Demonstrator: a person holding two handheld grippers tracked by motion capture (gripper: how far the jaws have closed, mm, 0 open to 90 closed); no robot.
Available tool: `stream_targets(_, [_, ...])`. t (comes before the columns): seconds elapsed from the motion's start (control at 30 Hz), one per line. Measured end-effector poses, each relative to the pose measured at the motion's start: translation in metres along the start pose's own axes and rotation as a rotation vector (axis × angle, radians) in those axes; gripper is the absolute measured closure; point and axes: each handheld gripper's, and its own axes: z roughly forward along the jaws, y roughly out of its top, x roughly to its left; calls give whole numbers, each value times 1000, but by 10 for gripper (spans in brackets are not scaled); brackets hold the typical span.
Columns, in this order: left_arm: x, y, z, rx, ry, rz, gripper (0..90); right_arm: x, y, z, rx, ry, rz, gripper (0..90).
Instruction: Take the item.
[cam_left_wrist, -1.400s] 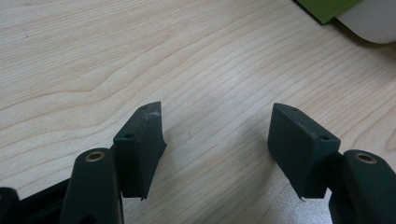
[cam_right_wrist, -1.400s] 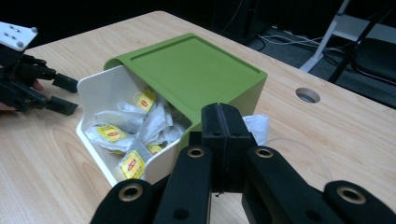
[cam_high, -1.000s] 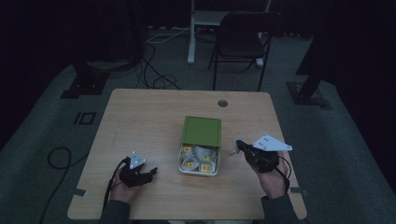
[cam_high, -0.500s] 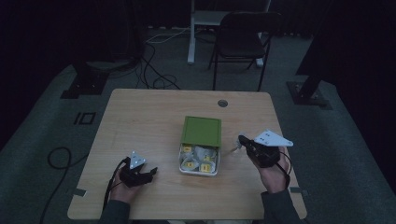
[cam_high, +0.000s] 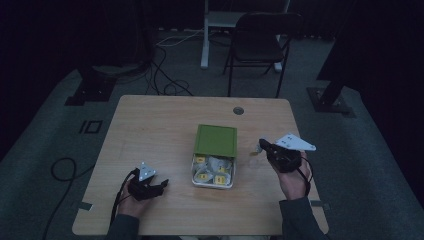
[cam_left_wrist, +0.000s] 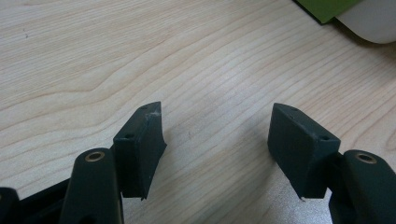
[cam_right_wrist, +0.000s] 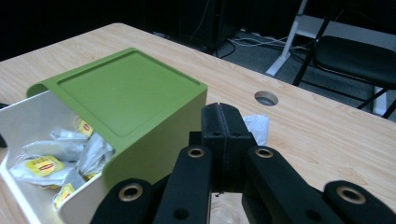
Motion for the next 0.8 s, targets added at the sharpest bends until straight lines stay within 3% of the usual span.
stream_targets(0.37, [0, 0, 0, 0, 0, 1, 369, -9, -3, 8, 9, -40, 28, 900])
stream_targets(0.8, [0, 0, 0, 0, 0, 0, 369, -14, -15, 18, 36, -57, 48, 900])
